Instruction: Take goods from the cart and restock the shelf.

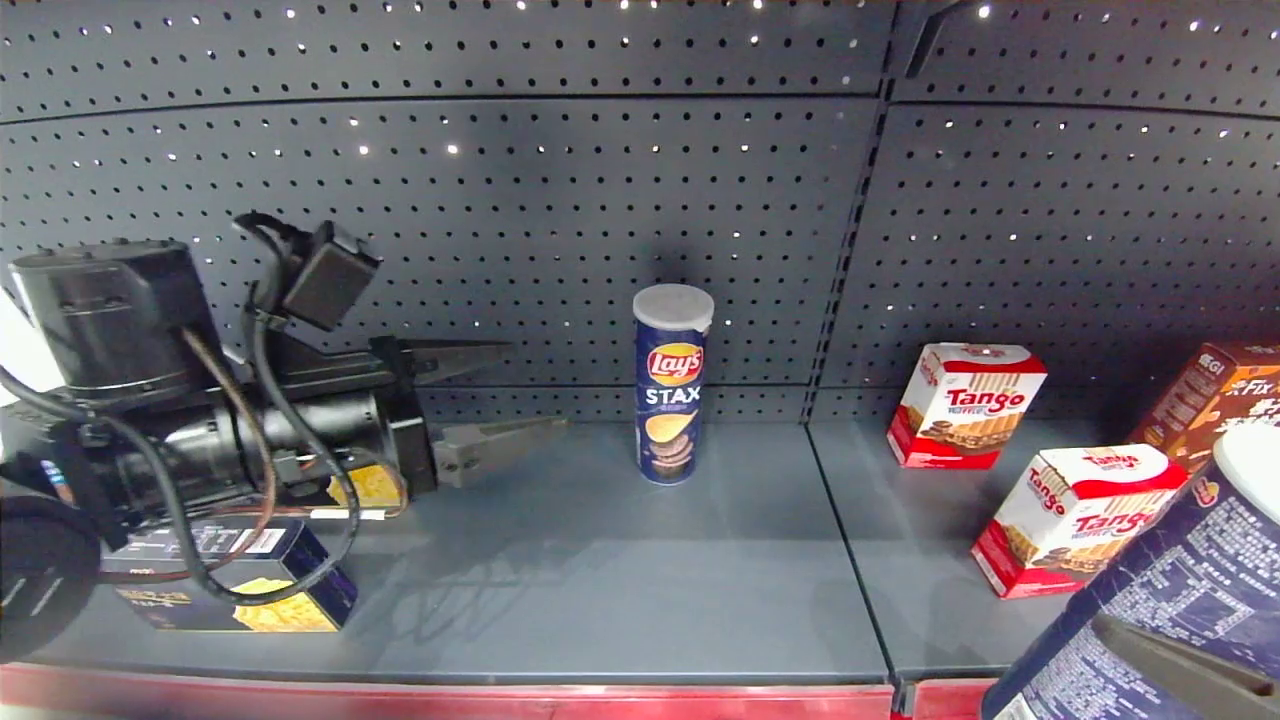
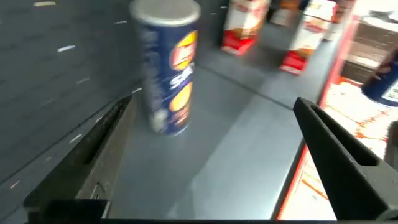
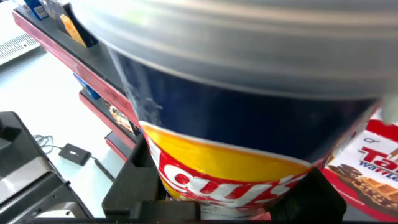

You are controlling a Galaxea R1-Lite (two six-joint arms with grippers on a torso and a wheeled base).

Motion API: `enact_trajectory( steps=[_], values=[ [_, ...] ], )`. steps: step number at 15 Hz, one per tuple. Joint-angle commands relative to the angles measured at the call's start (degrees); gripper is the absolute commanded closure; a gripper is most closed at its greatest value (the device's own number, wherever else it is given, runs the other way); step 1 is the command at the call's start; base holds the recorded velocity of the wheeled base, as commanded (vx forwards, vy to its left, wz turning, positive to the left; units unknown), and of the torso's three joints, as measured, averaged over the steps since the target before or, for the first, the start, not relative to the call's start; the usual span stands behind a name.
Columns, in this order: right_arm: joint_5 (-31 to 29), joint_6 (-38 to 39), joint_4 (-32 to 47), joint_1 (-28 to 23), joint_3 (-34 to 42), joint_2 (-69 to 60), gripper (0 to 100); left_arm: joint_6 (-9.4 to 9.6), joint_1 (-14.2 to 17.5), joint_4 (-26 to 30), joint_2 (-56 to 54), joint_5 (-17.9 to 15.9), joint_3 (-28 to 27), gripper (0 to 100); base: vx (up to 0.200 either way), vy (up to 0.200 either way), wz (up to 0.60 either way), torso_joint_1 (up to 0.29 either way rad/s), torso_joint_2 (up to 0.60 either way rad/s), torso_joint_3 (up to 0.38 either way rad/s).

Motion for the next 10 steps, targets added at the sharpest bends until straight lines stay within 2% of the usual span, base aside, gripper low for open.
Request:
enact_trajectory(
  steps=[1, 6, 10],
  values=[
    [-0.02, 0.38, -0.01, 0.45, -0.24, 0.01, 100, -0.50, -2.76, -3.52, 9.84, -0.62, -2.24, 0, 0.000, 0.000, 0.00, 0.000, 0.00, 0.000],
    [0.07, 1.18, 0.08, 0.97, -0.15, 0.01, 100, -0.93, -3.64, -3.78, 14.93, -2.21, -5.84, 0, 0.000, 0.000, 0.00, 0.000, 0.00, 0.000],
    [0.07, 1.26, 0.08, 0.97, 0.20, 0.01, 100, -1.02, -3.29, -3.43, 19.94, -2.73, -13.32, 0, 0.000, 0.000, 0.00, 0.000, 0.00, 0.000]
  ],
)
